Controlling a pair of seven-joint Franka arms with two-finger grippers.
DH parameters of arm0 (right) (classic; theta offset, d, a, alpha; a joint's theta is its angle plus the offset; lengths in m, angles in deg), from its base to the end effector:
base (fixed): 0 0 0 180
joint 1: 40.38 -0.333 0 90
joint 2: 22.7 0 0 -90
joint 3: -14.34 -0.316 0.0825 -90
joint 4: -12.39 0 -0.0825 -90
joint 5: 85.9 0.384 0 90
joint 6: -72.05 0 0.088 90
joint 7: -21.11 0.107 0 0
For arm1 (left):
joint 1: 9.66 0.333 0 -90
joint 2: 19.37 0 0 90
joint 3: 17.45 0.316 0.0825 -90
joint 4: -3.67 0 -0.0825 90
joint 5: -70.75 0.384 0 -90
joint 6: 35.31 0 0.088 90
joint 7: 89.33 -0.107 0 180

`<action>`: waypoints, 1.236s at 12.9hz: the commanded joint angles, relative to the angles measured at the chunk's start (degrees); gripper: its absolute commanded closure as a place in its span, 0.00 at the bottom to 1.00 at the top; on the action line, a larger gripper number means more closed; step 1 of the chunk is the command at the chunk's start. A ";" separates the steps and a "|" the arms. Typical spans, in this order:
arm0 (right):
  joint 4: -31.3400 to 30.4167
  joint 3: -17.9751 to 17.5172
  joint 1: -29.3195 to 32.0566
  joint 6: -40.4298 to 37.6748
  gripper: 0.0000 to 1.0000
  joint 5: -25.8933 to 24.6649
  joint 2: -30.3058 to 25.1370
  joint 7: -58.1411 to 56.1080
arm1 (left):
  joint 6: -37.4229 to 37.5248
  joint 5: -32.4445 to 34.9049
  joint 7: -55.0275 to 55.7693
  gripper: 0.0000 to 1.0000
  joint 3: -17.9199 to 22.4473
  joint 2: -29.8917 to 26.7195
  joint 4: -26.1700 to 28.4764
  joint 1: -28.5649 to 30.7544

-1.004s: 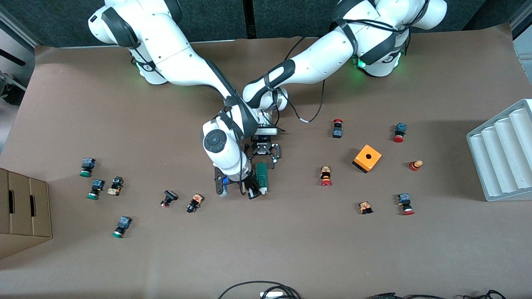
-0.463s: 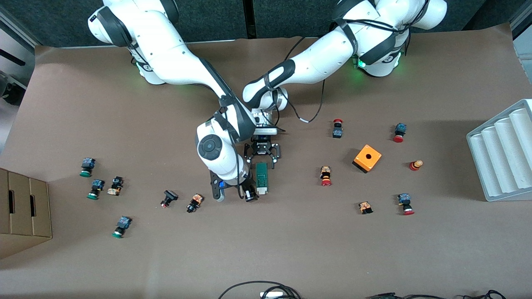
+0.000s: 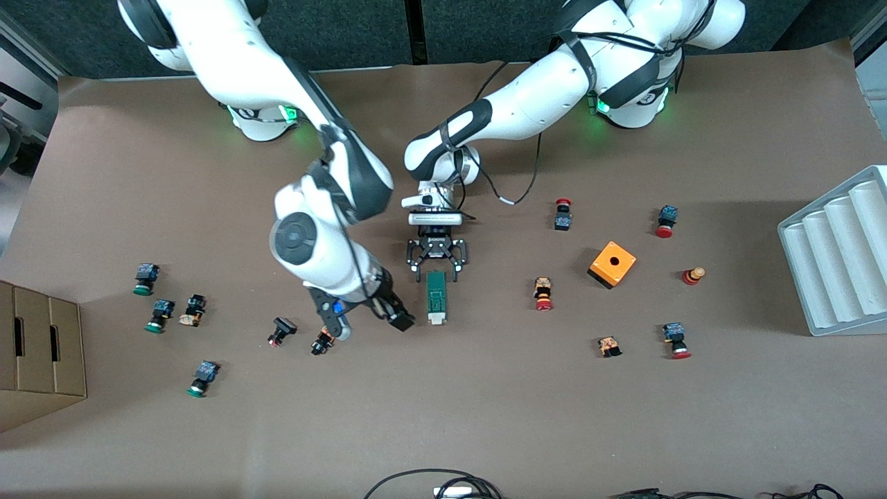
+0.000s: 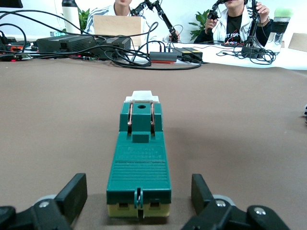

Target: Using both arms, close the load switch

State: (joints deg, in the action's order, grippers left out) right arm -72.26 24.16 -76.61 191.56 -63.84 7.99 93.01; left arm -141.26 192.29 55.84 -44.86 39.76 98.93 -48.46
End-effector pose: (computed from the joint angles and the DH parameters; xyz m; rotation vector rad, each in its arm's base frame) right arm 0.6189 0.3515 0.3786 -2.5872 1.3202 0.2043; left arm 0.3521 -0.5551 0.0590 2.5214 0.0483 1.8020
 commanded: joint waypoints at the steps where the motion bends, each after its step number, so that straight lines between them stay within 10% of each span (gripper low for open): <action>1: -2.79 -3.73 6.75 -9.26 0.00 -4.36 -7.72 -11.73 | -0.75 -1.21 -0.93 0.04 0.07 -1.03 -0.61 -0.32; 8: -12.12 -7.09 26.62 -25.62 0.00 -11.68 -26.90 -50.91 | -10.23 -18.94 -24.10 0.03 -0.37 -7.96 -1.84 1.27; 16: -12.30 -6.30 36.22 -26.53 0.00 -19.07 -31.92 -80.74 | -14.38 -45.03 -62.06 0.02 -2.83 -17.90 -1.57 6.71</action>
State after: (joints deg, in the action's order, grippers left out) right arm -83.23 18.27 -42.15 163.66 -81.52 -22.72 16.91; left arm -155.33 153.73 1.58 -47.06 25.69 95.97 -42.65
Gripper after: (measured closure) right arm 0.000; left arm 0.018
